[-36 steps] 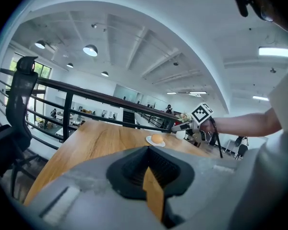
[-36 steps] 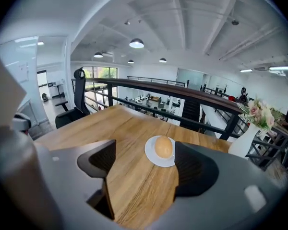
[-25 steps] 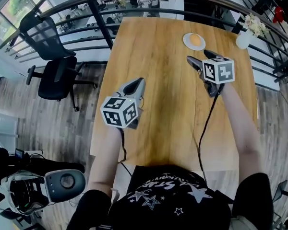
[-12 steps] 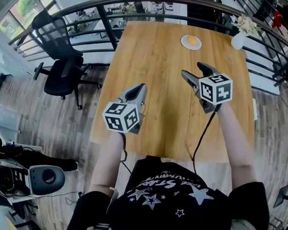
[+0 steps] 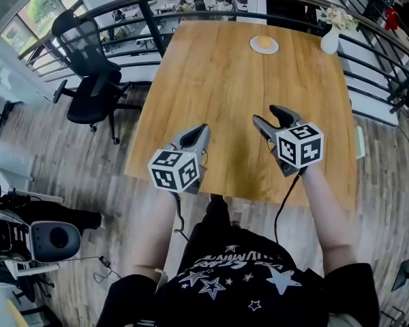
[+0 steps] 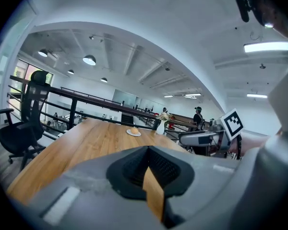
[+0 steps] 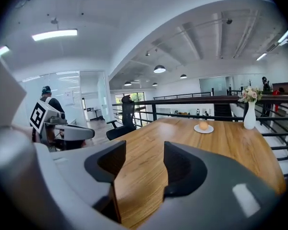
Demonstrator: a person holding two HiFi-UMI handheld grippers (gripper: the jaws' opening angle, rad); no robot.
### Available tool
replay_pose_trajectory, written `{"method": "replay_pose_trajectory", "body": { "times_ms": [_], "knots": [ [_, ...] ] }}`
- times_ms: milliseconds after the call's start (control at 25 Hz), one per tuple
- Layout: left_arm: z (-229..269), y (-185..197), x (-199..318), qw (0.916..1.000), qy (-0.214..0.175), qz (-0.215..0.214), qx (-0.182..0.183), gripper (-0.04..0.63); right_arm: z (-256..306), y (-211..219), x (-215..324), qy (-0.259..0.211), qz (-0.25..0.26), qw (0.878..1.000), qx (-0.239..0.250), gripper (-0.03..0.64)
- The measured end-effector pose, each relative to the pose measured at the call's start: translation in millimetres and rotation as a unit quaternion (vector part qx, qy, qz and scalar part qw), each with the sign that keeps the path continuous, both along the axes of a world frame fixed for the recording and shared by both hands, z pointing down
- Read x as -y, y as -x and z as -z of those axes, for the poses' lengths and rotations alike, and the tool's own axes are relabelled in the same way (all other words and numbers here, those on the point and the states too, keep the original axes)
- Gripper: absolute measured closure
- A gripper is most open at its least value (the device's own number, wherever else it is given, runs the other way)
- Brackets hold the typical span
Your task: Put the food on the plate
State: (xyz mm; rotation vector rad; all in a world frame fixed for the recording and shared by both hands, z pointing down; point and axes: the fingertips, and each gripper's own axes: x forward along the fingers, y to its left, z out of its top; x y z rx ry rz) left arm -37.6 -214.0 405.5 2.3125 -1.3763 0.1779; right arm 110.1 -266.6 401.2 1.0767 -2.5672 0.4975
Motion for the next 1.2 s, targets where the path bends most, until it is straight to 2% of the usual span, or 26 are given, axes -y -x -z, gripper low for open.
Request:
{"method": "replay_pose_trajectory", "body": {
  "times_ms": [360,560,680,840,960,1200],
  "knots": [
    [-23.7,-15.7,-60.2,0.9992,0.038,0.01,-0.003,0.594,-35.5,-2.9,-67.9,0.053,0.007,0.998,0.04,0.45],
    [-33.6,-26.2,-70.3,0.9988,0.048,0.006,-0.003,0.594,-48.0,-15.4,-85.1,0.059,-0.005,0.998,0.037,0.51],
    [-39.4,-29.3,-71.2,0.9986,0.053,0.004,-0.007,0.594,-55.0,-23.7,-88.0,0.062,-0.019,0.997,0.033,0.556],
    [-47.3,-30.1,-79.9,0.9982,0.059,-0.002,-0.011,0.594,-62.0,-35.5,-89.7,0.065,-0.063,0.995,0.035,0.614],
    [-53.4,-27.7,-94.2,0.9975,0.068,-0.009,-0.013,0.594,-61.9,-36.0,-98.5,0.067,-0.082,0.993,0.043,0.614],
    [-50.7,-14.5,-127.3,0.9973,0.07,-0.015,-0.02,0.594,-55.5,-20.6,-132.3,0.06,-0.084,0.994,0.039,0.615]
  ]
}}
